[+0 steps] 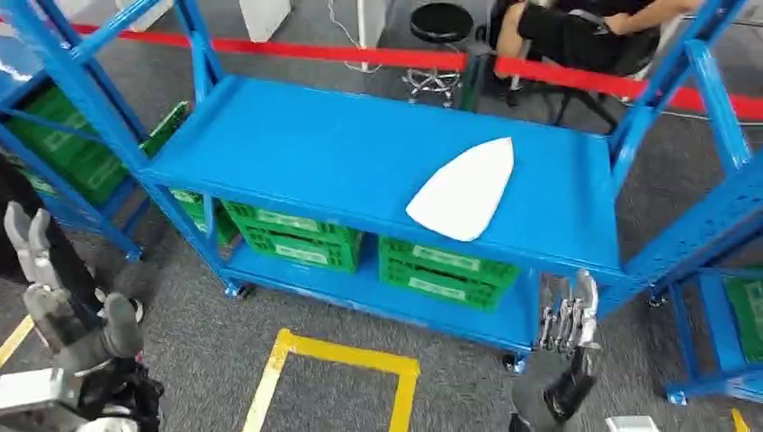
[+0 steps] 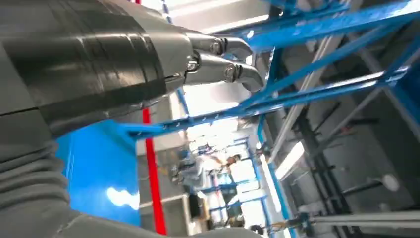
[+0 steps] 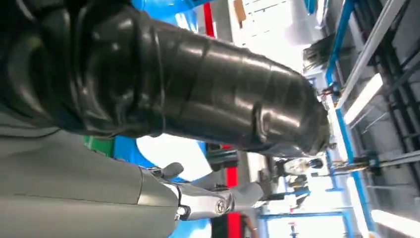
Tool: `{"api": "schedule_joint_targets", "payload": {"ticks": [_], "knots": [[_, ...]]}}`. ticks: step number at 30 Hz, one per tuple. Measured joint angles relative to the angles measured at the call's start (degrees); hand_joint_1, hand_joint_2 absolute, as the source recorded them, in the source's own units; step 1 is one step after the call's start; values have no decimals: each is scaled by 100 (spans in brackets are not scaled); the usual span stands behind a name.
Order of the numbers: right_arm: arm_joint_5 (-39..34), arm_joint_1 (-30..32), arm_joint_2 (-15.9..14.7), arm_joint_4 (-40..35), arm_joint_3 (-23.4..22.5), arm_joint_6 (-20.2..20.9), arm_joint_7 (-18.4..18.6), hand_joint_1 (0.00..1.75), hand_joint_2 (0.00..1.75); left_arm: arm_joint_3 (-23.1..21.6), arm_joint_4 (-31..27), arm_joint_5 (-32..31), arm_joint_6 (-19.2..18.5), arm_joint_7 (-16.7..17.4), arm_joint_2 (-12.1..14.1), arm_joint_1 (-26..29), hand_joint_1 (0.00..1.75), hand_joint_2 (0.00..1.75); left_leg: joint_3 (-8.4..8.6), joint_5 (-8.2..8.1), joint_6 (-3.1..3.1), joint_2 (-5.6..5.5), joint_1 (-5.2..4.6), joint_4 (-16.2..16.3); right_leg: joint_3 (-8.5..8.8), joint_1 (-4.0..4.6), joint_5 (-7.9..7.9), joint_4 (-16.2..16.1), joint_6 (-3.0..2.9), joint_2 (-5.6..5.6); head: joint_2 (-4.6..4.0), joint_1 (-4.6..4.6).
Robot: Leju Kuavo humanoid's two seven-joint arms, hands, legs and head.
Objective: Take the parts from the cabinet and place them on the table.
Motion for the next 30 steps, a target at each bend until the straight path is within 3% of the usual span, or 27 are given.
{"api": "schedule_joint_targets", "payload": {"ticks": [1, 2, 3, 5, 6, 7, 9, 10, 11, 12, 13, 15, 16, 17, 18, 20, 21, 22, 23, 24, 25, 26, 27, 28, 29, 30], "knots": [[-9, -3, 0, 0, -2, 0, 31, 0, 0, -4, 2, -15, 0, 5, 0, 0, 0, 0, -203, 12, 8, 0, -1, 261, 13, 23, -29, 17, -28, 41, 0, -37], [-9, -9, 0, 4, -2, 0, 101, 0, 0, -7, 7, -35, 0, 18, 0, -1, 0, 0, -281, 178, 27, -1, -3, 234, 48, 50, -71, 36, -51, 76, 0, -66], [-2, -14, -2, 9, -2, 2, 184, 0, 0, -11, 13, -48, 2, 24, 0, -3, 0, 0, -207, 461, 59, -10, -16, -56, 102, 75, -123, 50, -57, 127, 0, -94], [35, -32, -9, 18, 0, 2, 295, 0, 0, -17, 15, -66, 4, 29, 0, -4, 0, 0, 170, 1111, 144, -80, -77, -1072, 236, 105, -243, 86, -52, 200, 0, -124], [46, -36, -11, 33, 0, 2, 324, 0, 0, -20, 22, -74, 4, 31, 2, -24, 0, 0, 277, 1015, 216, -158, -89, -1207, 257, 93, -289, 87, -42, 209, 0, -113], [50, -71, -17, 41, 0, 2, 343, 0, 0, -26, 22, -79, 4, 33, -2, -23, 0, 0, 395, 1048, 201, -162, -97, -1294, 236, 115, -319, 158, 0, 247, 0, -94], [55, -71, -20, 46, 2, 2, 365, 0, 0, -31, 20, -81, 7, 35, 0, -50, 0, 0, 453, 929, 211, -150, -117, -1349, 198, 83, -344, 158, 49, 247, 0, -162], [59, -79, -22, 46, 2, 2, 365, 0, 0, -33, 20, -85, 4, 33, -2, -50, 0, 0, 479, 897, 224, -142, -102, -1414, 205, 97, -353, 155, 63, 246, 0, -168], [61, -89, -24, 35, 0, 2, 365, 0, 0, -39, 20, -85, 4, 33, -9, -61, 0, 0, 535, 873, 232, -120, -20, -1518, 201, 132, -401, 162, 93, 235, 0, -164], [66, -101, -24, 39, 0, 2, 363, 0, 0, -44, 22, -85, 4, 33, -18, -61, 0, 0, 580, 869, 236, -107, -16, -1564, 103, 145, -520, 298, 150, 114, 0, -144], [72, -124, -28, 42, 0, 2, 363, 0, 0, -48, 22, -85, 4, 35, -18, -62, 0, 0, 602, 866, 241, -81, -2, -1576, -60, 106, -712, 667, 185, 47, 0, -65], [72, -138, -31, 57, 0, 2, 365, 0, 0, -48, 26, -83, 4, 35, -18, -61, 0, 0, 603, 847, 245, -36, 8, -1571, -552, 34, -1077, 1642, 234, 1, 0, -22], [72, -132, -39, 61, 0, 2, 365, 0, 0, -48, 33, -83, 4, 37, -18, -60, 0, 0, 607, 837, 239, -14, 18, -1564, -741, -1, -1137, 1974, 270, -9, 0, 0], [72, -131, -46, 68, 0, 2, 365, 0, 0, -50, 37, -83, 4, 35, -17, -60, 0, 0, 614, 822, 232, 7, 30, -1551, -815, -37, -1042, 2037, 313, -24, 0, 15], [72, -133, -50, 72, 0, 2, 365, 0, 0, -50, 42, -83, 4, 37, -17, -60, 0, 0, 627, 805, 214, 27, 44, -1532, -736, -74, -793, 1773, 363, -50, 0, 28], [72, -136, -50, 72, 0, 2, 365, 0, 0, -52, 42, -83, 4, 37, -20, -60, 0, 0, 663, 768, 159, 43, 80, -1494, -289, -136, -209, 732, 425, -110, 0, 61], [76, -142, -50, 72, 0, 2, 368, 0, 0, -52, 39, -83, 4, 35, -24, -62, 0, 0, 677, 753, 131, 52, 85, -1483, -106, -155, -138, 300, 441, -149, 0, 86], [103, -151, -50, 77, 2, 2, 394, 0, 0, -52, 39, -85, 4, 37, -22, -64, 0, 0, 665, 755, 84, 54, 60, -1468, -56, -85, -220, 203, 404, -150, 0, 123], [140, -151, -50, 77, 2, 2, 409, 0, 0, -55, 39, -85, 2, 37, -22, -62, 0, 0, 654, 767, 51, 59, 63, -1474, 13, -84, -211, 233, 328, -128, 0, 116], [168, -144, -48, 79, 2, 2, 446, 0, 0, -57, 39, -88, -7, 48, -20, -66, 0, 0, 631, 703, 76, 63, 49, -1409, 1, -130, -166, 179, 315, -115, 0, 92], [199, -149, -50, 85, 7, 4, 464, 0, 0, -66, 39, -88, -15, 50, -26, -58, 0, 0, 638, 743, 244, 54, 47, -1435, 1, -115, -179, 210, 330, -116, 0, 63], [216, -149, -48, 87, 18, 4, 470, 0, 0, -72, 39, -88, -39, 59, -22, -65, 0, 0, 651, 754, 247, 70, 50, -1437, 3, -106, -173, 208, 319, -108, 0, 28], [227, -154, -48, 87, 28, 4, 477, 0, 0, -70, 37, -85, -55, 59, -13, -78, 0, 0, 594, 729, 214, 71, 34, -1424, 20, -176, -152, 141, 372, -104, 0, 20], [232, -151, -48, 92, 33, 4, 488, 0, 0, -77, 31, -83, -68, 59, -20, -66, 0, 0, 667, 759, 278, 82, -14, -1652, 109, -179, -17, 206, 406, -112, 0, 7], [236, -129, -48, 103, 35, 4, 496, 0, 0, -94, 26, -90, -72, 44, -18, -81, 0, 0, 881, 747, 324, 55, -63, -1907, 75, -201, 216, 298, 457, -124, 0, -77], [238, -146, -50, 107, 39, 4, 501, 0, 0, -94, 26, -90, -81, 44, -20, -71, 0, 0, 1132, 773, 369, 10, -26, -2177, 57, -200, 214, 357, 470, -120, 0, -100]]}}
